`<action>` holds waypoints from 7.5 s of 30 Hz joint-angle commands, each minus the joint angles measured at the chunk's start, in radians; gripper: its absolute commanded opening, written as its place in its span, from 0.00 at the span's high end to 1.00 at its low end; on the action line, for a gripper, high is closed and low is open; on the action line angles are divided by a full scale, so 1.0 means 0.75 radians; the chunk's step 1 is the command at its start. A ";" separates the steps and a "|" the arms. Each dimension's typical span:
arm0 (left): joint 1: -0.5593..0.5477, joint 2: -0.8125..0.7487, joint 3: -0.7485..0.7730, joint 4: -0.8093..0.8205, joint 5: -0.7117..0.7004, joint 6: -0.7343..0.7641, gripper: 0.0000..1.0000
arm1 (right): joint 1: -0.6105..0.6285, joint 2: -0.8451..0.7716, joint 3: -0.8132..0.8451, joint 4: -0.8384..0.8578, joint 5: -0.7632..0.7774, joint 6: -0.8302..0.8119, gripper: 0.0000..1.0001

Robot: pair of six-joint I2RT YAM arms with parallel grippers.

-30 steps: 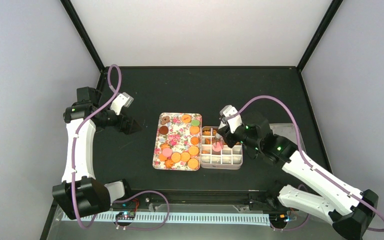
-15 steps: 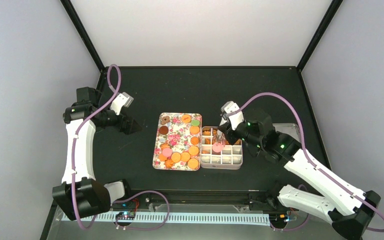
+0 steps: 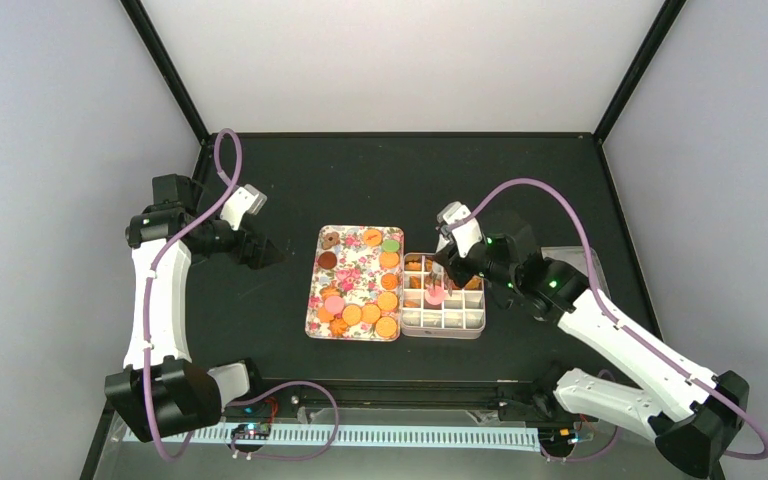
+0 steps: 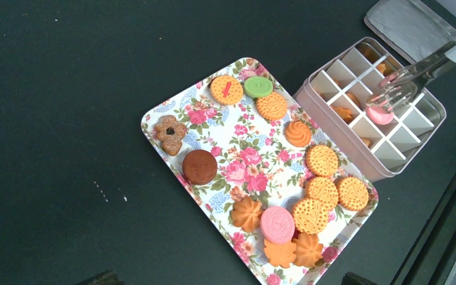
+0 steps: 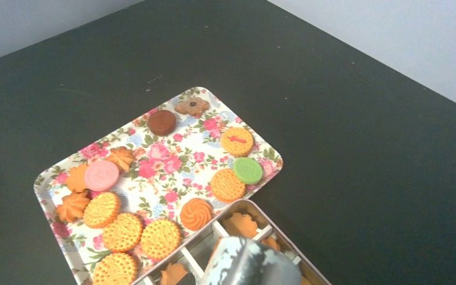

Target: Pack the cookies

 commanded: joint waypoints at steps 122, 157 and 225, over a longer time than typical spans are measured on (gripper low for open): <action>0.026 -0.015 0.031 -0.075 -0.082 0.065 0.01 | 0.453 0.743 0.303 0.658 -0.255 0.224 0.78; 0.026 -0.033 0.043 -0.101 -0.113 0.081 0.01 | 0.559 0.914 0.411 0.652 0.072 -0.044 0.76; 0.027 -0.032 0.052 -0.089 -0.065 0.097 0.01 | 0.350 0.257 0.119 0.376 0.296 0.139 0.99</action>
